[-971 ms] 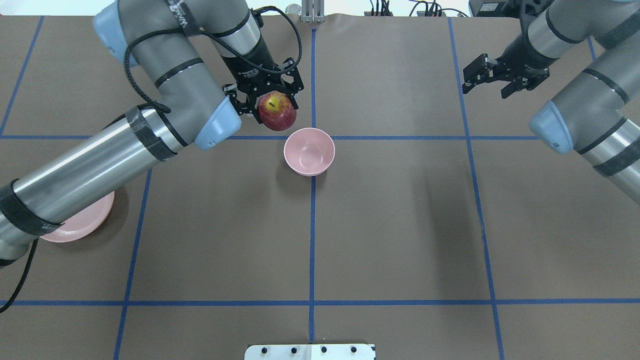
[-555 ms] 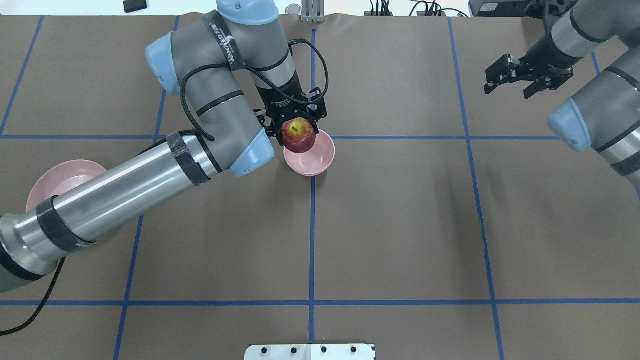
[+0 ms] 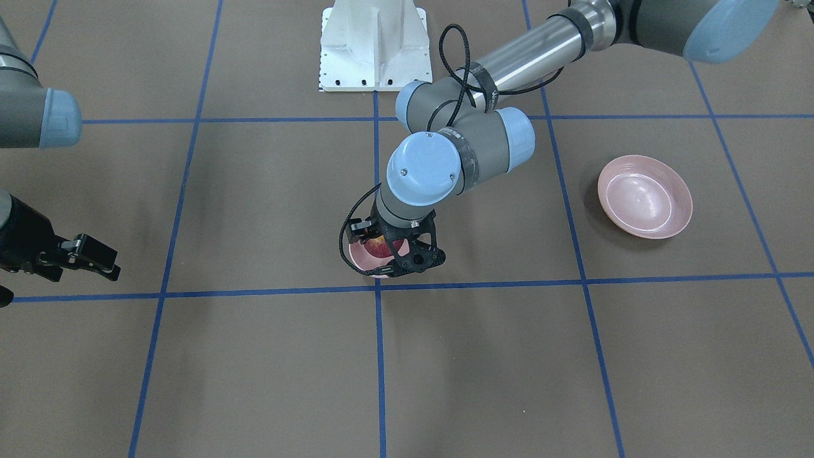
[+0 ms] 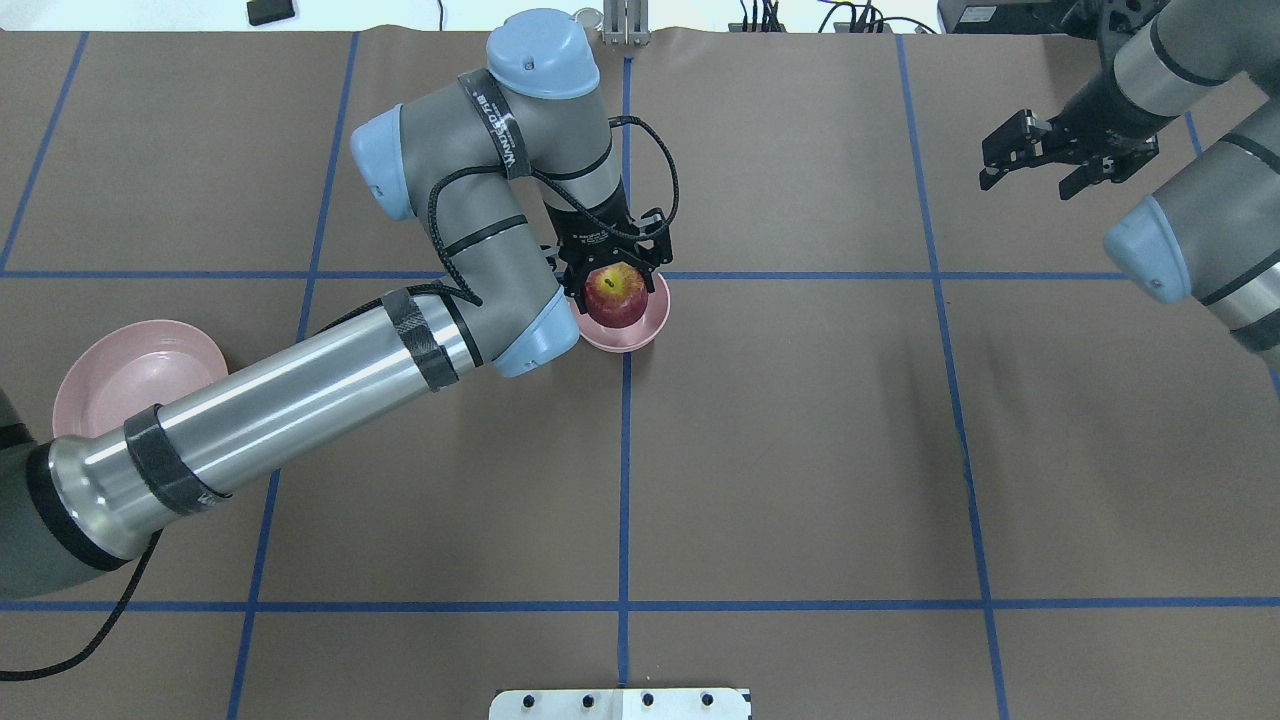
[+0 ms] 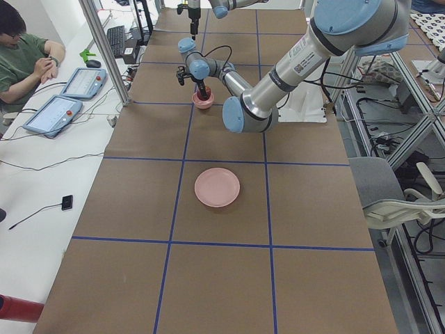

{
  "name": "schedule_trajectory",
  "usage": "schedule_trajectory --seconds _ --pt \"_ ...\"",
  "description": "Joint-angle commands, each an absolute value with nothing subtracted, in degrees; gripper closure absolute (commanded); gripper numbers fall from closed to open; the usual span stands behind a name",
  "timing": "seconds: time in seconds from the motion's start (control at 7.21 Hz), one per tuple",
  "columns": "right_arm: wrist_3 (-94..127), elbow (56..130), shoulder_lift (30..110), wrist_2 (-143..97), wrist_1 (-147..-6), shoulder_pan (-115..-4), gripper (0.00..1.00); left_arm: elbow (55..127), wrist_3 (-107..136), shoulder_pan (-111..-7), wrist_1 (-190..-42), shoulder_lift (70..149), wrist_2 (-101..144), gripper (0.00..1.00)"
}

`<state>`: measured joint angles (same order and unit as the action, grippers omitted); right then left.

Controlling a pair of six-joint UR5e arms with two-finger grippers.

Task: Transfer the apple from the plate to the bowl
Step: 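Lower the apple into the bowl and open the left gripper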

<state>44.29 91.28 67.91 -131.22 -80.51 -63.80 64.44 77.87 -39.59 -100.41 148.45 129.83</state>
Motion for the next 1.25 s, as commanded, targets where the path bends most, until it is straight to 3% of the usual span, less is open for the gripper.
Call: schedule_trajectory --seconds 0.0,0.14,0.42,0.83,1.11 --pt "44.3 91.3 67.9 -131.2 -80.5 -64.0 0.0 62.1 77.9 -38.9 -103.3 149.1 127.6 1.0" --pt "44.3 91.2 68.0 -131.2 -80.5 -64.3 0.0 62.1 77.9 -38.4 -103.7 149.2 126.6 1.0" --pt "44.2 91.3 68.0 -131.4 -80.6 -64.6 0.0 62.1 77.3 -38.4 -103.7 149.1 126.2 0.01" --pt "44.3 91.3 67.7 -132.1 -80.6 -66.0 0.0 64.4 75.4 -38.9 -103.3 148.6 125.9 0.01" --pt "44.6 91.8 68.3 -131.4 -79.5 -66.4 0.0 74.6 65.3 -42.8 -100.9 141.5 126.2 0.01"
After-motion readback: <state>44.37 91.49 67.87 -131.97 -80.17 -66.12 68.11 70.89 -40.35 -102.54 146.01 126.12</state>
